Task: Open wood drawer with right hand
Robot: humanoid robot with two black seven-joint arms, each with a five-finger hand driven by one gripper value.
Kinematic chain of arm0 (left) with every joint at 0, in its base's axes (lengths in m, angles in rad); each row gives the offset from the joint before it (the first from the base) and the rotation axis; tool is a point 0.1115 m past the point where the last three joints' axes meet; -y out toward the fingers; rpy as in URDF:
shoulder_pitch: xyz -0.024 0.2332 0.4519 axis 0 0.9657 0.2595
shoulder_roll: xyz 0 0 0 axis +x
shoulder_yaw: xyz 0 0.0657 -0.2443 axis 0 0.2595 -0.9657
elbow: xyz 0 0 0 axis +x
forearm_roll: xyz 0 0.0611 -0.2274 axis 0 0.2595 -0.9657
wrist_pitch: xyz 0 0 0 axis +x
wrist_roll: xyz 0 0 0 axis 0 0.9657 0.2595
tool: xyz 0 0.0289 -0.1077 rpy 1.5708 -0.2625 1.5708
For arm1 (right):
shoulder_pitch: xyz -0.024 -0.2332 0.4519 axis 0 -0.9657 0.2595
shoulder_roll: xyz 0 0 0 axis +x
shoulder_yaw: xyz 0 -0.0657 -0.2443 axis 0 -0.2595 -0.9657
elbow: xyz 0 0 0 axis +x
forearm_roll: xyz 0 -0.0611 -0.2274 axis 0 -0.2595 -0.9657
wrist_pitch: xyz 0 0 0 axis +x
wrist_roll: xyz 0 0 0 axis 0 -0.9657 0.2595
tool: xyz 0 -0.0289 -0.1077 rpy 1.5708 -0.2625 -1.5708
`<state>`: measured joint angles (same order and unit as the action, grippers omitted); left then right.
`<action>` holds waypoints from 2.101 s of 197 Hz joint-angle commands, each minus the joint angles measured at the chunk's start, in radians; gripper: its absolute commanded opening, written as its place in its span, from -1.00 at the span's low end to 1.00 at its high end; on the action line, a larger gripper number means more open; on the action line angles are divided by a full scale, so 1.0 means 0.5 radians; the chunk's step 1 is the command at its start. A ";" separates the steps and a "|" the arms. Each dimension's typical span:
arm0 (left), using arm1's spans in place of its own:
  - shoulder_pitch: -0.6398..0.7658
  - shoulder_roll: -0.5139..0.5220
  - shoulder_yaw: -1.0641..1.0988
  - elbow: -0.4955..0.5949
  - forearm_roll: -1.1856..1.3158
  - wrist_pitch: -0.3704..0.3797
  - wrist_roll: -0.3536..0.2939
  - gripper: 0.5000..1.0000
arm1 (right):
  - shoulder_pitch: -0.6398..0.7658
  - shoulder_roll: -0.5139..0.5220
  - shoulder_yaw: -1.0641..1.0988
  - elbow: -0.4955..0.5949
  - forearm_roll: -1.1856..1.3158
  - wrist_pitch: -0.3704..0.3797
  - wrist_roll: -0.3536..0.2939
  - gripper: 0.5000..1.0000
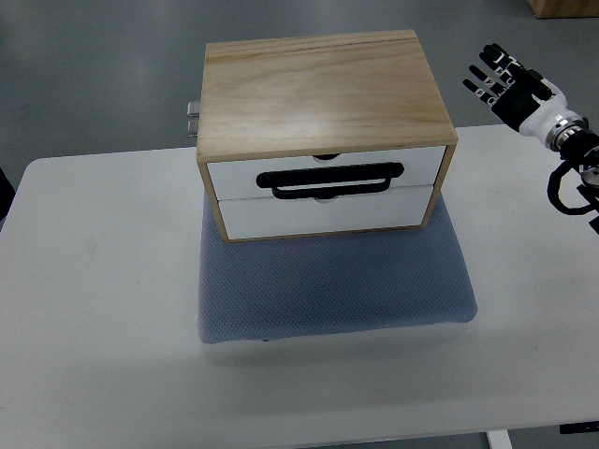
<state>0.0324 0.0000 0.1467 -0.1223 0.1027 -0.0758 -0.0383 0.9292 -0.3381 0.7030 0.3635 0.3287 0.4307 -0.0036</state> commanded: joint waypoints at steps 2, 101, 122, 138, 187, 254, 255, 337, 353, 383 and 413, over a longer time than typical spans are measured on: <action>-0.022 0.000 -0.002 -0.001 0.000 0.004 0.000 1.00 | 0.007 -0.014 -0.004 0.000 -0.004 -0.002 0.001 0.78; -0.022 0.000 -0.005 -0.001 0.000 0.004 0.000 1.00 | 0.013 -0.078 -0.007 0.000 -0.323 0.019 0.019 0.78; -0.022 0.000 -0.005 -0.001 0.000 0.004 0.000 1.00 | 0.013 -0.106 -0.019 0.000 -0.485 0.010 0.029 0.78; -0.022 0.000 -0.005 -0.001 0.000 0.004 0.000 1.00 | 0.004 -0.161 -0.025 0.021 -0.593 0.022 0.090 0.78; -0.022 0.000 -0.005 -0.001 0.000 0.004 0.000 1.00 | -0.008 -0.514 -0.249 0.334 -0.808 0.215 0.253 0.78; -0.022 0.000 -0.005 -0.001 0.000 0.004 0.000 1.00 | 0.301 -0.941 -1.231 0.684 -0.802 0.231 0.762 0.78; -0.022 0.000 -0.005 -0.001 0.000 0.004 0.000 1.00 | 0.320 -0.956 -1.255 0.702 -0.802 0.234 0.774 0.78; -0.022 0.000 -0.005 -0.001 0.000 0.004 0.000 1.00 | 0.737 -1.186 -1.648 1.071 -0.851 0.360 0.909 0.78; -0.022 0.000 -0.005 -0.001 0.000 0.004 0.000 1.00 | 0.820 -1.198 -1.645 1.209 -0.884 0.360 0.903 0.78; -0.022 0.000 -0.005 -0.001 0.000 0.004 0.000 1.00 | 0.936 -1.195 -1.624 1.473 -1.013 0.360 0.897 0.78; -0.022 0.000 -0.005 -0.001 0.000 0.004 0.000 1.00 | 0.998 -1.146 -1.624 1.617 -1.029 0.360 0.872 0.78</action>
<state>0.0215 0.0000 0.1442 -0.1227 0.1027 -0.0736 -0.0383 1.4145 -0.9264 -0.1092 1.1292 -0.1806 0.6110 0.4421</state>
